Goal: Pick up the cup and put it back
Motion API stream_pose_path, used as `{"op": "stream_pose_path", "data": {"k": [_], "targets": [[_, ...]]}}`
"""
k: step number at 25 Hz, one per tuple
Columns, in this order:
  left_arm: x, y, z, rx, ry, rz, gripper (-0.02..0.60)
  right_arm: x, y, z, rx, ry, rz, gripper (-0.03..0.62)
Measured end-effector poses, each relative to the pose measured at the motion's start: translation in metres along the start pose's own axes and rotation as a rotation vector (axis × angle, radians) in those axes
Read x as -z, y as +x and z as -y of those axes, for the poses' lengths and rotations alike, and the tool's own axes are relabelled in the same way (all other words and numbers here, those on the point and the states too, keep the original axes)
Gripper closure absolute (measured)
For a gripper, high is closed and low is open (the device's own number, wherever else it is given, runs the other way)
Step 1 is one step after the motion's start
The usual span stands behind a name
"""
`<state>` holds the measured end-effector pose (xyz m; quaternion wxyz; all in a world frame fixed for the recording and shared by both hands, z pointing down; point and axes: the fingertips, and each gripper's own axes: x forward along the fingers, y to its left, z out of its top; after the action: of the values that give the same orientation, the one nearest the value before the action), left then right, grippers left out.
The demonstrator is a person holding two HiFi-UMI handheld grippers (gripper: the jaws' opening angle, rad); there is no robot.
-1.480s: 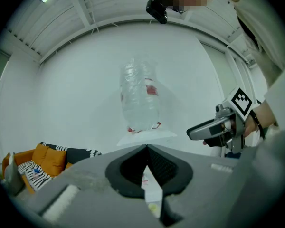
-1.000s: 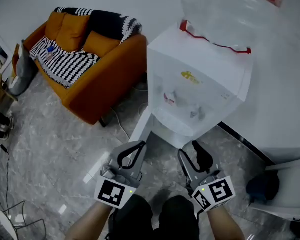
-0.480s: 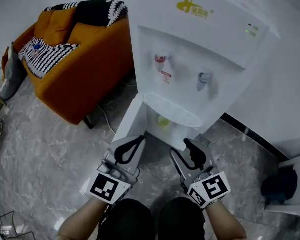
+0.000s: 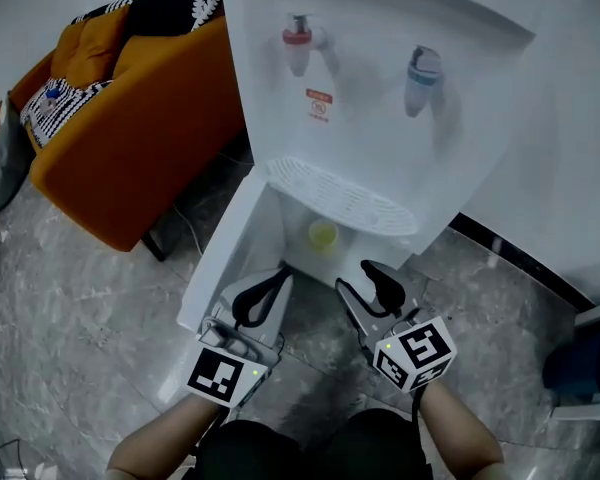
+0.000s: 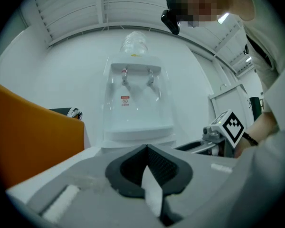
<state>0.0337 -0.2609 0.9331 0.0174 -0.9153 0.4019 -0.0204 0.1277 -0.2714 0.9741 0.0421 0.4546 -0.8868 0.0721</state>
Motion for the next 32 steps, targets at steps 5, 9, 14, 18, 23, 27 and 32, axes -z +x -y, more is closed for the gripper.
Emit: {"op": "stream_pose_path", "data": {"k": [5, 9, 14, 18, 23, 27, 32], "targets": [[0.045, 0.008, -0.024, -0.067, -0.003, -0.05, 0.58, 0.03, 0.031, 0.008, 0.001, -0.014, 0.014, 0.353], [0.072, 0.022, -0.033, -0.057, 0.028, -0.052, 0.58, 0.055, 0.063, 0.022, 0.051, -0.061, -0.008, 0.314], [0.097, 0.037, -0.047, -0.059, 0.034, -0.061, 0.58, 0.093, 0.1, 0.047, 0.123, -0.092, -0.061, 0.27], [0.113, 0.045, -0.056, -0.058, 0.052, -0.074, 0.58, 0.124, 0.128, 0.067, 0.16, -0.106, -0.116, 0.243], [0.126, 0.048, -0.072, -0.066, 0.057, -0.082, 0.58, 0.153, 0.157, 0.086, 0.194, -0.05, -0.173, 0.226], [0.137, 0.05, -0.071, -0.05, 0.096, -0.107, 0.58, 0.167, 0.177, 0.093, 0.217, -0.02, -0.217, 0.215], [0.147, 0.052, -0.07, -0.038, 0.054, -0.125, 0.58, 0.193, 0.187, 0.111, 0.275, 0.032, -0.294, 0.194]]}}
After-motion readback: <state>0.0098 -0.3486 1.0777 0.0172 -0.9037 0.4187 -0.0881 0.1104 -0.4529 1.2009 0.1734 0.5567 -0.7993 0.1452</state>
